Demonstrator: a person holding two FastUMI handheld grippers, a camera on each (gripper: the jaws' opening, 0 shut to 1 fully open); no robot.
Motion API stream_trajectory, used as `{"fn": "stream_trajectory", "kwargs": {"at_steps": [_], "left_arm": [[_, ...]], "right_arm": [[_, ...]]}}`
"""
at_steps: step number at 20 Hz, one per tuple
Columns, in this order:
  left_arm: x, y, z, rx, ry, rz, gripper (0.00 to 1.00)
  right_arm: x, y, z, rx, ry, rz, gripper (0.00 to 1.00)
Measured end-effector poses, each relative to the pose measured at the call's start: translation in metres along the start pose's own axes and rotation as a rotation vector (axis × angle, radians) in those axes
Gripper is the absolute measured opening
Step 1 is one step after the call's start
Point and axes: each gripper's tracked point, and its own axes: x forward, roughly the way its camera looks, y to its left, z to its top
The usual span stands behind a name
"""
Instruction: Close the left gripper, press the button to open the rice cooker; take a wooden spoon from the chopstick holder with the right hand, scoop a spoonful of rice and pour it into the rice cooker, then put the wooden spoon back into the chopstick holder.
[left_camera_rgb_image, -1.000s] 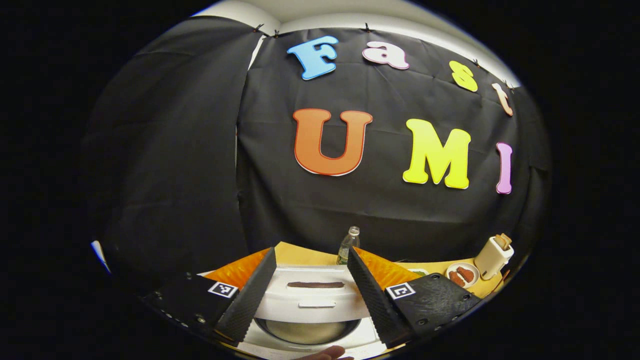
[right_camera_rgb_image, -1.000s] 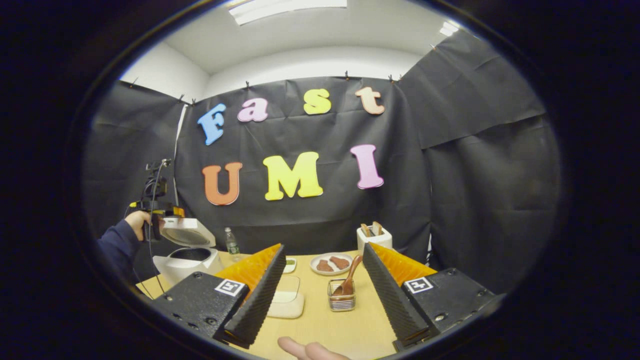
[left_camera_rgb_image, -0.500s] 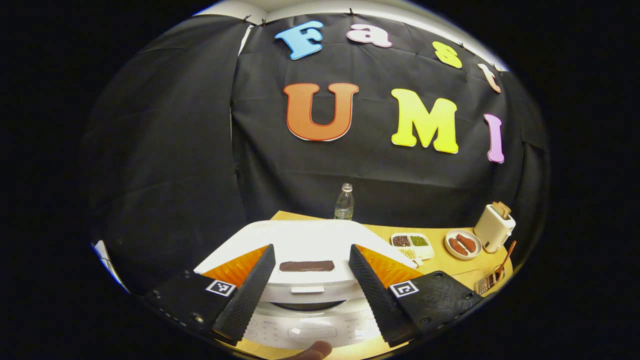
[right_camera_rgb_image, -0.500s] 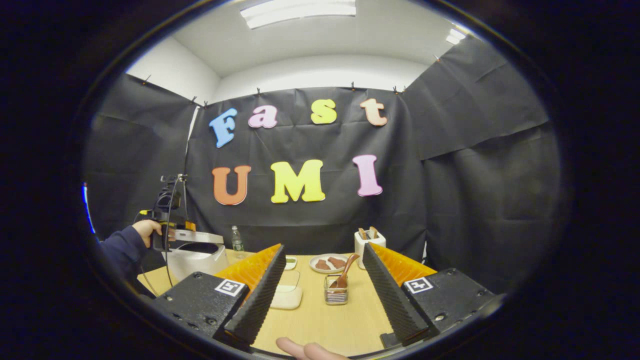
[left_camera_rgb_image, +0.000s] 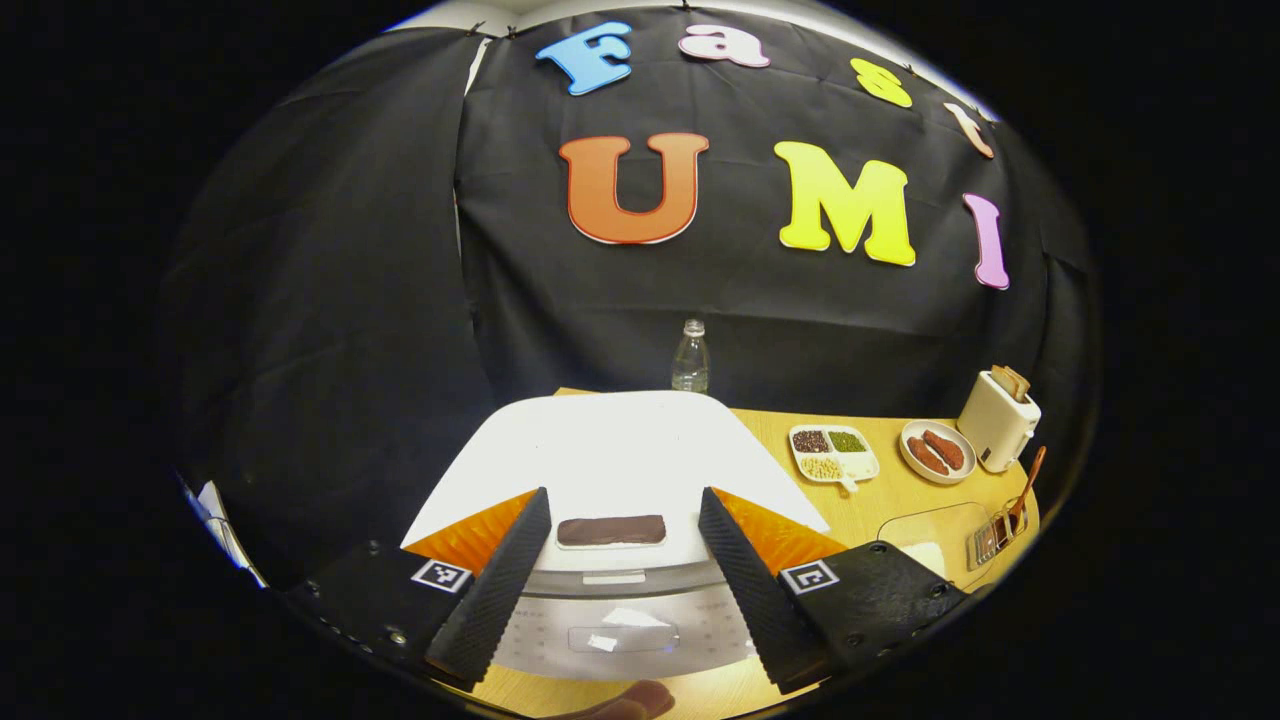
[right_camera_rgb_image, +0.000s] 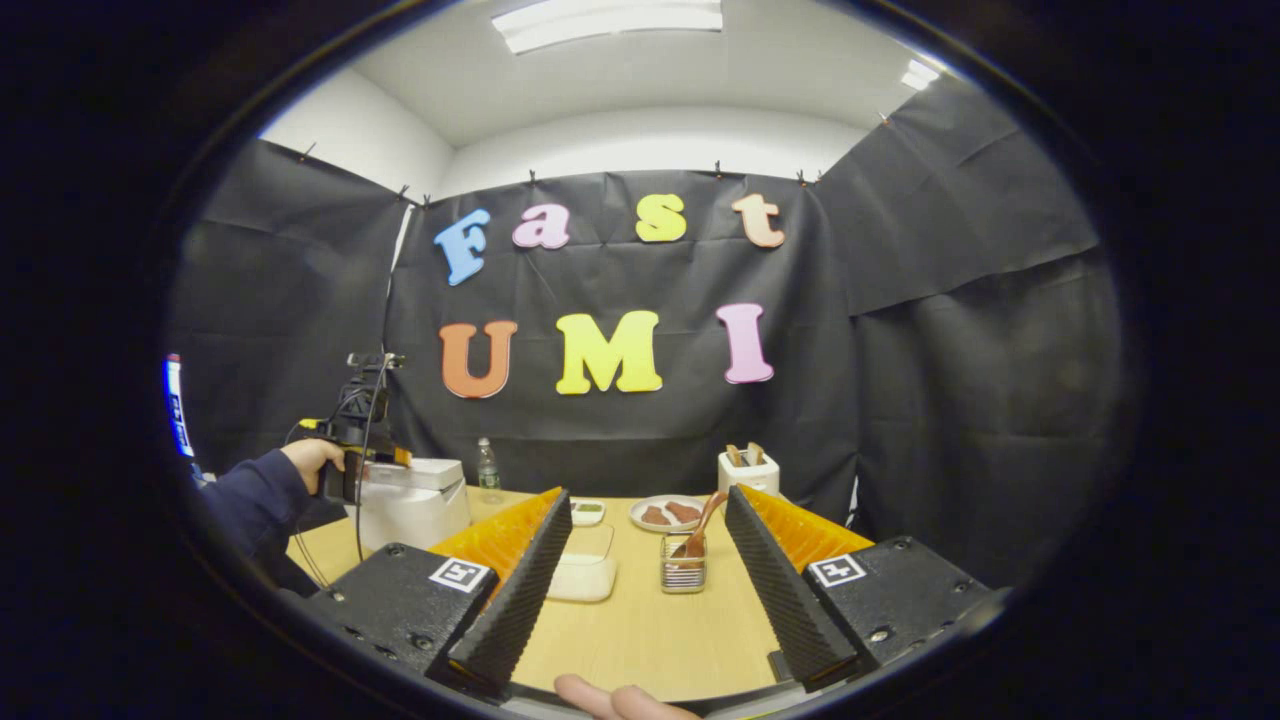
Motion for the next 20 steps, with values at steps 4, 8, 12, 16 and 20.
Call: {"fn": "stream_trajectory", "kwargs": {"at_steps": [4, 8, 12, 16, 20], "left_arm": [[-0.001, 0.0, -0.013, 0.008, 0.036, 0.001, 0.98], [0.004, -0.001, -0.024, 0.008, 0.074, 0.002, 0.98], [0.007, 0.0, -0.027, 0.005, 0.068, 0.006, 0.98], [0.008, 0.0, -0.027, -0.004, 0.051, 0.015, 0.99], [0.009, 0.001, -0.025, -0.005, -0.029, 0.027, 0.99]], "right_arm": [[0.005, -0.001, -0.007, 0.012, 0.018, 0.002, 1.0], [0.009, -0.001, -0.015, 0.017, 0.044, 0.003, 0.98], [0.012, -0.001, -0.021, 0.014, 0.053, 0.006, 0.95], [0.016, -0.004, -0.028, 0.003, 0.063, -0.01, 1.0], [0.018, 0.001, -0.037, -0.005, 0.083, -0.003, 1.0]]}}
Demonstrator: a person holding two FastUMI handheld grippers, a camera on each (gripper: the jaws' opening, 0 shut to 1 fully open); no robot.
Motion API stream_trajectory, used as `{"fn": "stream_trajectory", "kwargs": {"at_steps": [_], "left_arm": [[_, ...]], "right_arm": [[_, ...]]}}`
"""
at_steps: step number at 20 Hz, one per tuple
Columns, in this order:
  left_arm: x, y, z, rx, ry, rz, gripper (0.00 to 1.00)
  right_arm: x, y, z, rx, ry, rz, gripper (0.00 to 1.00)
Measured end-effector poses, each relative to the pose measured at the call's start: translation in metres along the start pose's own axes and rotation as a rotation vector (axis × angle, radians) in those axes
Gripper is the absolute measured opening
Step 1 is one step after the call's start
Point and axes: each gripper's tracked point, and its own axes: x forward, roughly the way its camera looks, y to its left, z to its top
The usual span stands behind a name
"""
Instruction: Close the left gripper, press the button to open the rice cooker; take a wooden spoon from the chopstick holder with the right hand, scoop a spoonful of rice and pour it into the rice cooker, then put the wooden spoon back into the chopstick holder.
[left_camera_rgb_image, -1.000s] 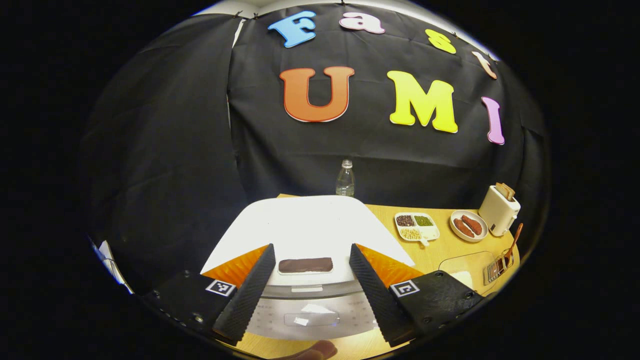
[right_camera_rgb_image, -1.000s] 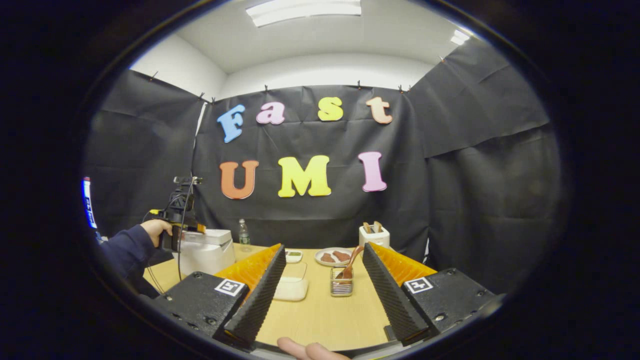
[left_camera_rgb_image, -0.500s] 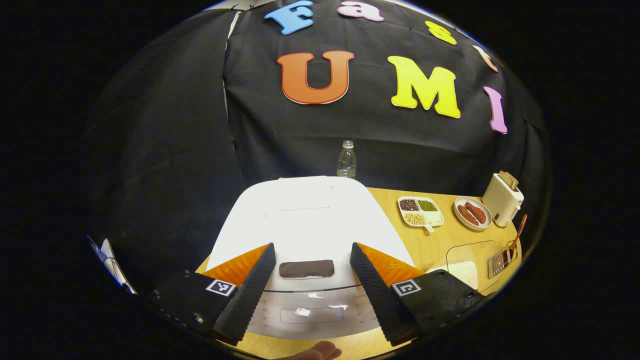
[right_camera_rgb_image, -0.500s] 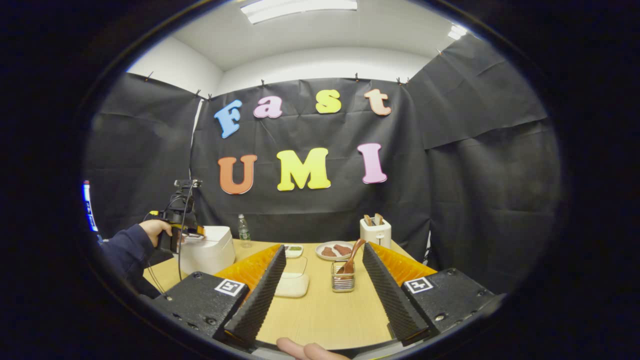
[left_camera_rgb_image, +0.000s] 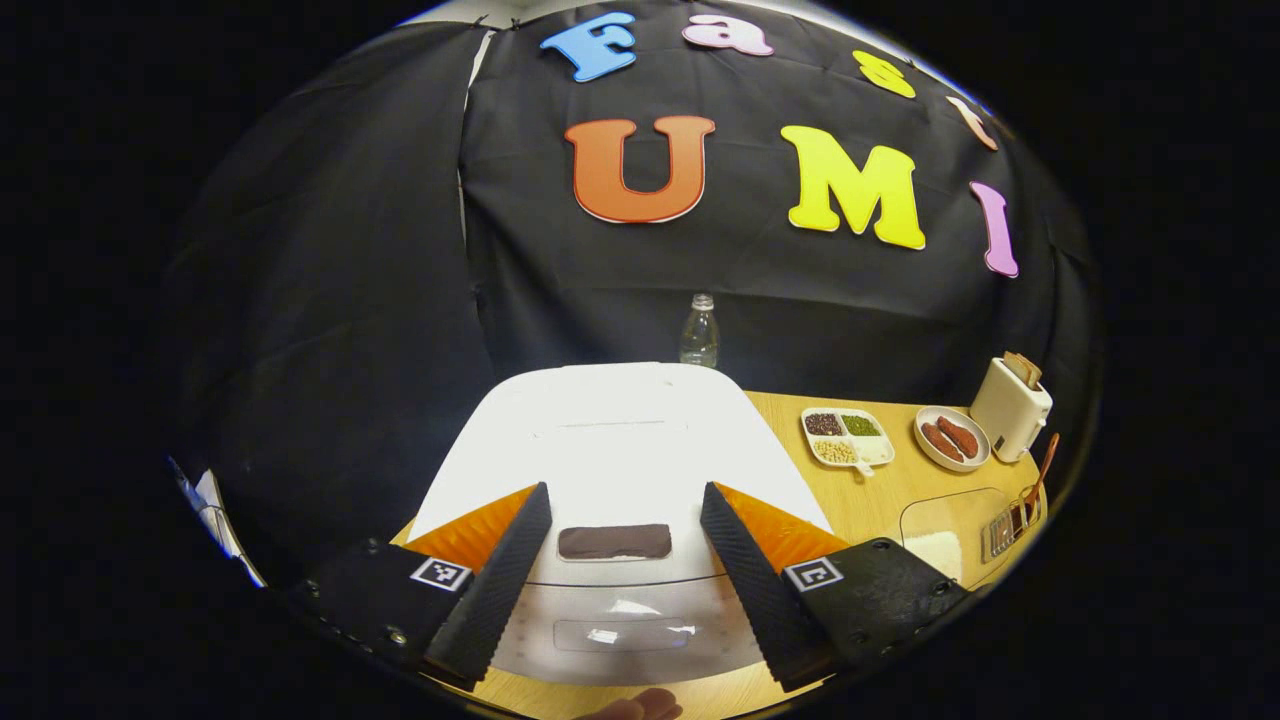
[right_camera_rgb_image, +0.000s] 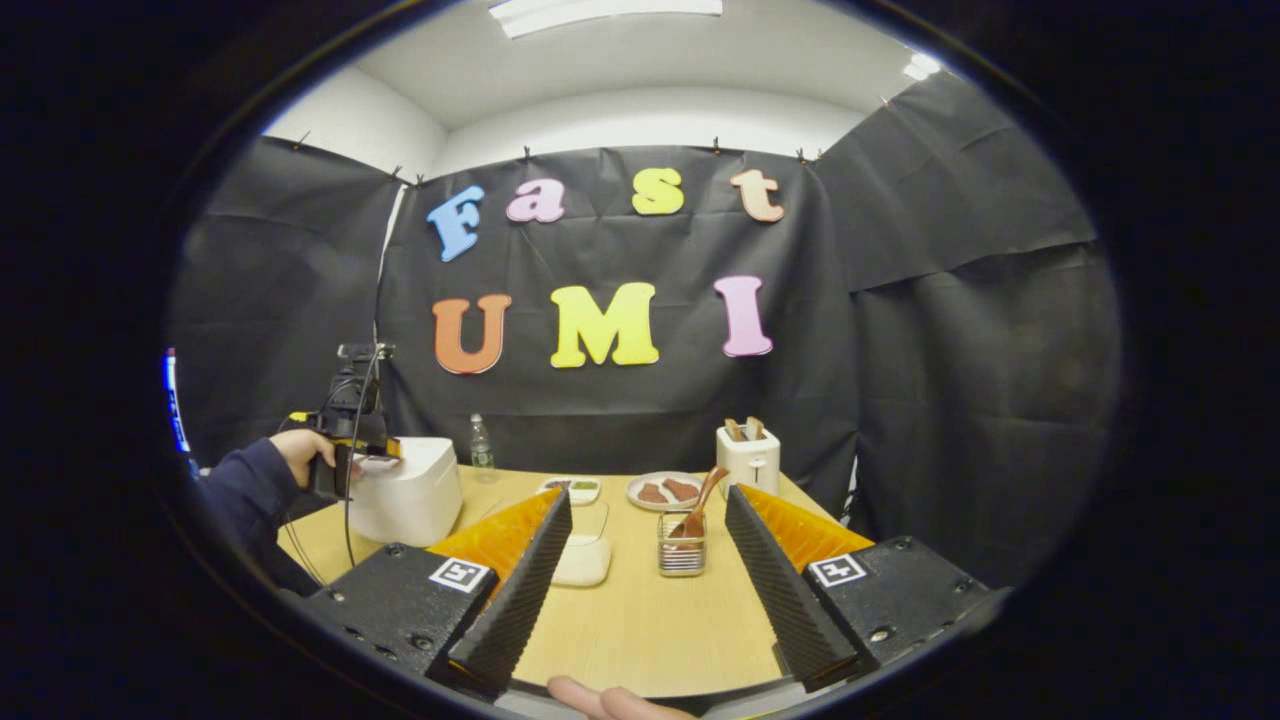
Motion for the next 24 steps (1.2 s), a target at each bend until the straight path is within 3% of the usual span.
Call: {"fn": "stream_trajectory", "kwargs": {"at_steps": [2, 4, 5, 7, 8, 9, 11, 12, 13, 14, 19, 23, 24], "left_arm": [[-0.001, 0.001, 0.002, 0.015, -0.052, 0.003, 0.98], [-0.003, 0.003, 0.004, -0.016, -0.074, 0.008, 0.97], [-0.003, 0.004, 0.002, -0.024, -0.063, 0.01, 0.97], [-0.01, 0.004, 0.004, -0.03, -0.063, 0.006, 0.96], [-0.017, 0.001, 0.005, -0.041, -0.058, -0.009, 0.95], [-0.026, -0.004, 0.007, -0.046, -0.059, -0.022, 0.95], [-0.052, -0.011, 0.015, -0.049, -0.085, -0.038, 0.94], [-0.066, -0.017, 0.019, -0.045, -0.105, -0.048, 0.94], [-0.084, -0.022, 0.022, -0.042, -0.129, -0.06, 0.94], [-0.101, -0.024, 0.021, -0.041, -0.141, -0.063, 0.94], [-0.181, -0.063, 0.01, -0.026, -0.213, -0.155, 0.93], [-0.234, -0.079, 0.007, -0.003, -0.299, -0.186, 0.93], [-0.247, -0.087, 0.004, -0.01, -0.31, -0.206, 0.93]], "right_arm": [[0.001, 0.0, -0.001, -0.003, 0.005, 0.001, 0.95], [0.001, -0.002, 0.001, -0.002, 0.002, -0.007, 0.95], [0.001, -0.004, 0.002, 0.002, 0.0, -0.013, 1.0], [0.001, -0.003, -0.001, 0.005, 0.003, -0.014, 0.95], [0.001, -0.002, -0.001, 0.006, 0.006, -0.013, 1.0], [0.001, -0.003, -0.002, 0.009, 0.005, -0.014, 0.95], [0.004, -0.007, -0.004, 0.011, 0.012, -0.026, 0.95], [0.004, -0.007, -0.006, 0.012, 0.02, -0.03, 1.0], [0.006, -0.008, -0.008, 0.016, 0.027, -0.033, 0.95], [0.006, -0.01, -0.009, 0.019, 0.033, -0.037, 1.0], [0.005, -0.021, -0.005, -0.007, 0.023, -0.083, 1.0], [-0.001, -0.019, 0.003, -0.03, 0.007, -0.1, 1.0], [-0.001, -0.019, 0.005, -0.031, -0.004, -0.102, 0.95]]}}
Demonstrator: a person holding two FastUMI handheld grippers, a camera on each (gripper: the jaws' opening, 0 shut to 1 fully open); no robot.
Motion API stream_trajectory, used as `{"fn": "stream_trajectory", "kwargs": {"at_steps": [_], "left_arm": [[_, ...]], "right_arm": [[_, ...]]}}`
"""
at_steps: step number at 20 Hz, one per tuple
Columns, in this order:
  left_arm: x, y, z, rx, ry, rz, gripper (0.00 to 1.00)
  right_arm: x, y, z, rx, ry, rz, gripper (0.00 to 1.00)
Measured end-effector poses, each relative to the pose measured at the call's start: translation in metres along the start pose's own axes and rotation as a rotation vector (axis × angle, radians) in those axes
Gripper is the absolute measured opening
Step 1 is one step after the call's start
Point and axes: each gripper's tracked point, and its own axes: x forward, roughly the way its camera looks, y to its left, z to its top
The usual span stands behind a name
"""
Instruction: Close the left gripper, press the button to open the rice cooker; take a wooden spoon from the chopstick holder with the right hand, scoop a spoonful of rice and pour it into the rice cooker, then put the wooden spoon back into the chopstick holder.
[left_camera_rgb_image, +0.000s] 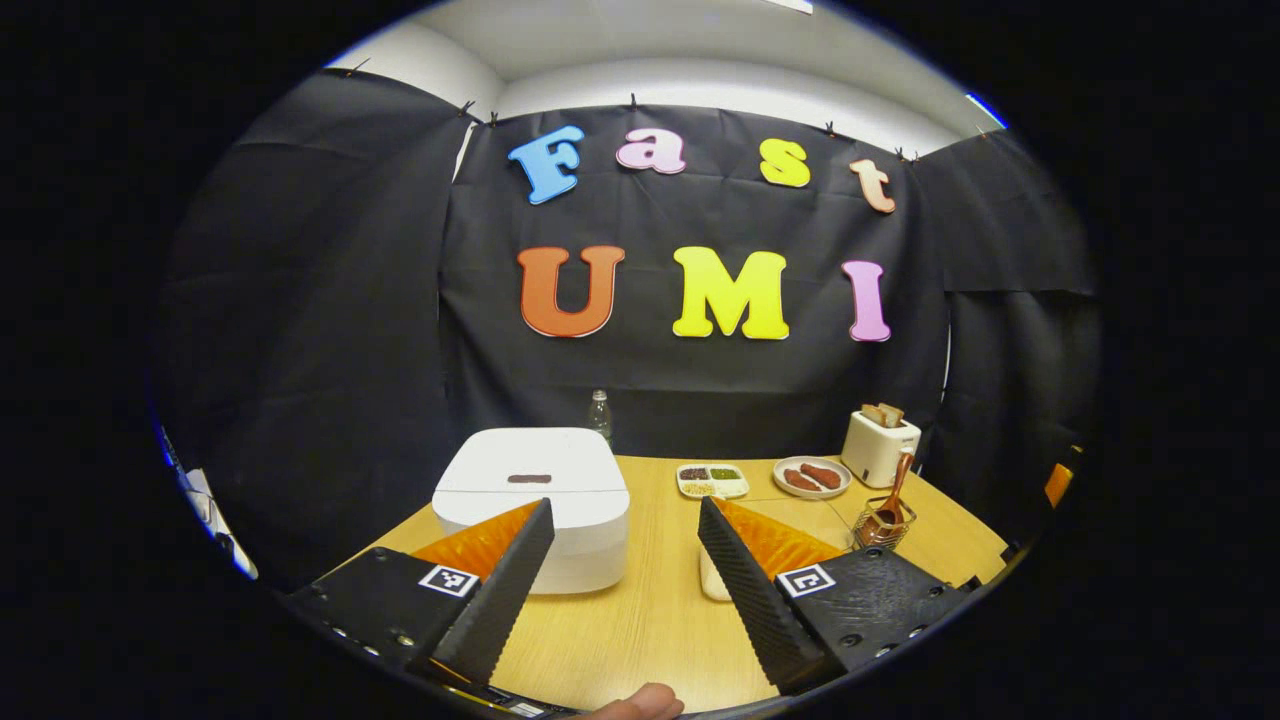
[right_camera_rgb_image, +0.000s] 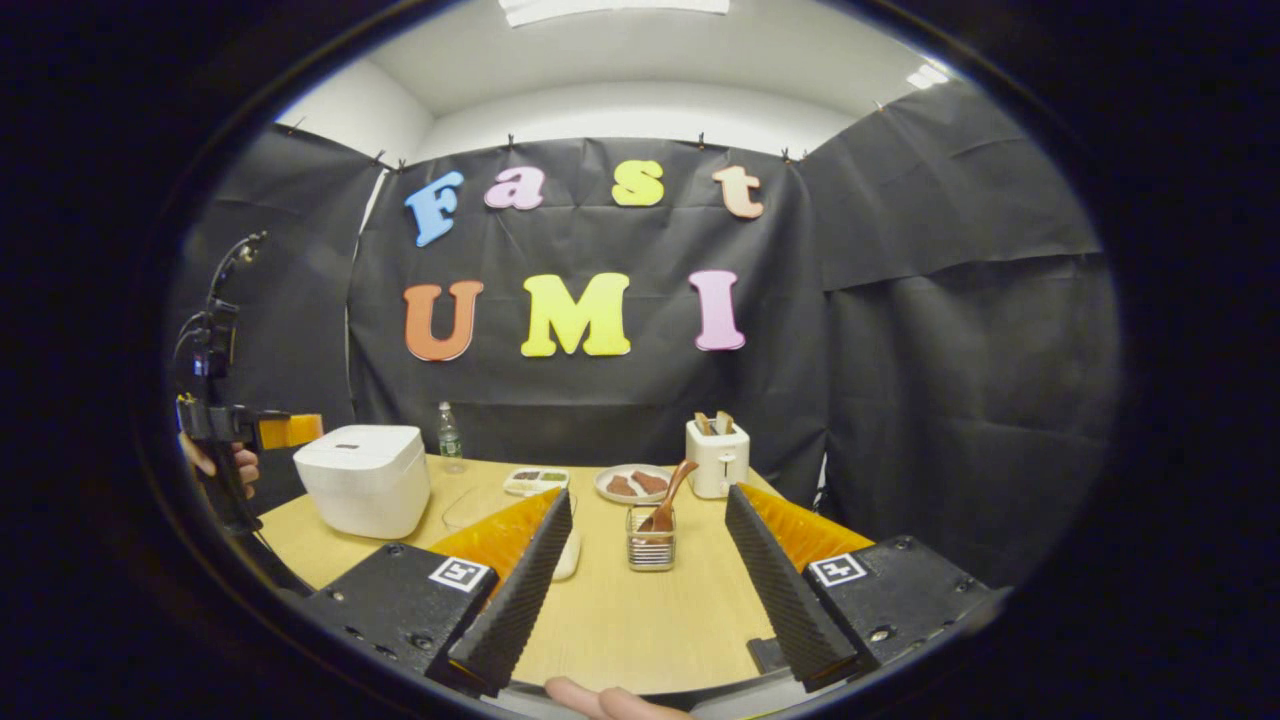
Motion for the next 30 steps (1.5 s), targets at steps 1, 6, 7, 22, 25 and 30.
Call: {"fn": "stream_trajectory", "kwargs": {"at_steps": [1, 6, 7, 22, 25, 30], "left_arm": [[-0.011, -0.01, -0.001, -0.02, -0.008, -0.024, 0.93], [-0.062, -0.028, -0.002, -0.044, -0.098, -0.056, 0.94], [-0.069, -0.023, -0.003, -0.02, -0.119, -0.03, 0.94], [-0.098, -0.031, 0.003, 0.046, -0.182, -0.002, 0.94], [-0.097, -0.031, 0.001, 0.038, -0.184, -0.009, 0.94], [-0.095, -0.032, -0.009, 0.042, -0.156, -0.015, 0.94]], "right_arm": [[-0.001, 0.001, 0.002, 0.005, -0.01, -0.002, 1.0], [0.0, 0.016, 0.0, 0.04, -0.015, 0.03, 0.95], [0.0, 0.017, -0.002, 0.04, -0.01, 0.036, 0.95], [-0.006, 0.017, -0.004, 0.025, -0.009, 0.048, 1.0], [-0.006, 0.018, -0.004, 0.029, -0.007, 0.052, 1.0], [-0.005, 0.016, -0.008, 0.035, 0.0, 0.047, 1.0]]}}
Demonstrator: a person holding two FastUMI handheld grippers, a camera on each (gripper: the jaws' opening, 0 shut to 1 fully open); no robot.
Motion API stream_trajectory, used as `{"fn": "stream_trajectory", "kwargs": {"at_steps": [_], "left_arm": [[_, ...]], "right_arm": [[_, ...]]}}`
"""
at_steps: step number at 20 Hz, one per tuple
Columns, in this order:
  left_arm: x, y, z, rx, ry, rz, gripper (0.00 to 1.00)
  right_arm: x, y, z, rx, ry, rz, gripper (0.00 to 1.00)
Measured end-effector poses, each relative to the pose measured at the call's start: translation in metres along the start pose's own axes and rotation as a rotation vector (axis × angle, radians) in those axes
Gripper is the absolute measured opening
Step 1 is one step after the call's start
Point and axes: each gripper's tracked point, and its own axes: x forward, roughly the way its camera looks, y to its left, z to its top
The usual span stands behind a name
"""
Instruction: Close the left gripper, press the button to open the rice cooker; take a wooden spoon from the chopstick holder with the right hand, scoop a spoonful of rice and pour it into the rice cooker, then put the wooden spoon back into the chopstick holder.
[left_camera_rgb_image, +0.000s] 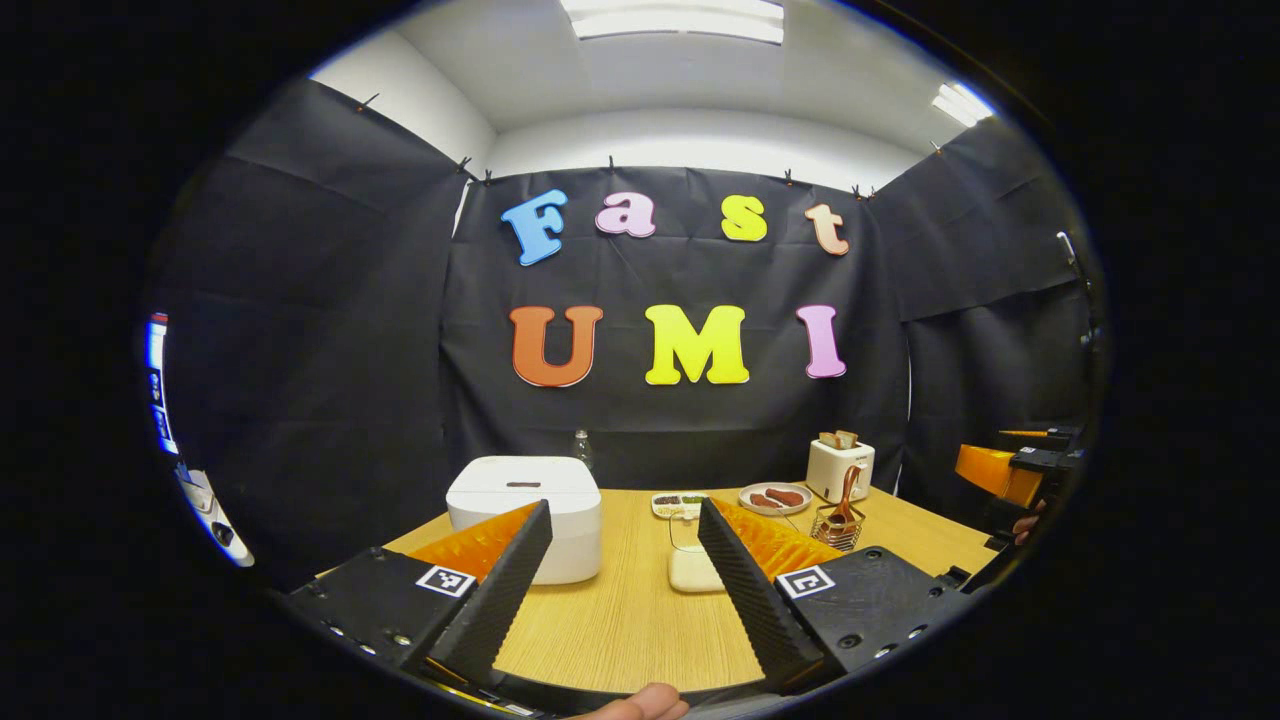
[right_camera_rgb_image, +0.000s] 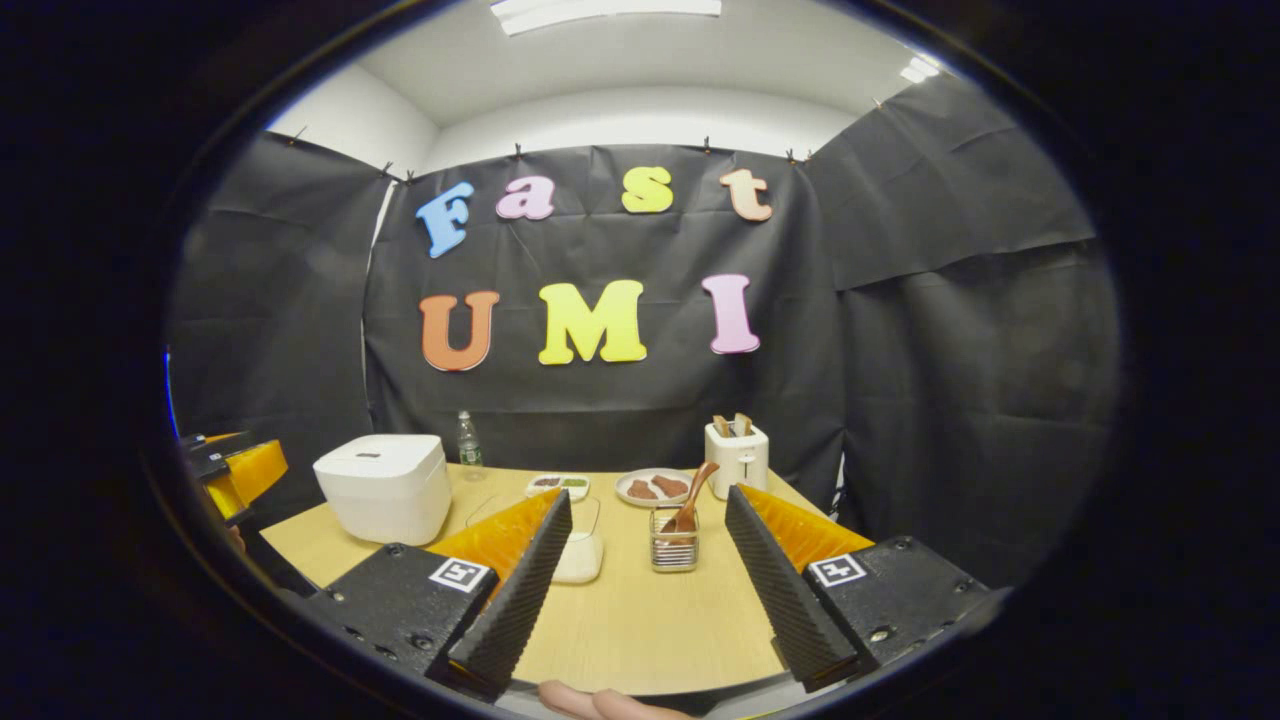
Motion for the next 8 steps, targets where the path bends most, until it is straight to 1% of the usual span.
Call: {"fn": "stream_trajectory", "kwargs": {"at_steps": [1, 2, 3, 4, 8], "left_arm": [[0.0, 0.0001, -0.0008, 0.001, 0.002, -0.002, 0.94], [0.001, -0.0018, -0.0014, 0.003, 0.007, -0.006, 0.94], [0.002, -0.0018, -0.0012, 0.005, 0.008, -0.004, 0.94], [0.0014, -0.0009, 0.0009, 0.007, 0.005, -0.001, 0.94], [0.0003, -0.0011, 0.0063, 0.001, -0.005, -0.005, 0.94]], "right_arm": [[0.0001, -0.0011, -0.0001, -0.001, 0.0, -0.003, 1.0], [0.0015, -0.0035, 0.0002, 0.003, -0.001, -0.007, 0.95], [0.0028, -0.003, 0.0002, 0.005, -0.001, -0.005, 0.95], [0.0037, -0.0016, -0.0011, 0.007, 0.001, -0.002, 1.0], [0.0046, 0.0004, 0.0004, 0.016, -0.005, 0.003, 1.0]]}}
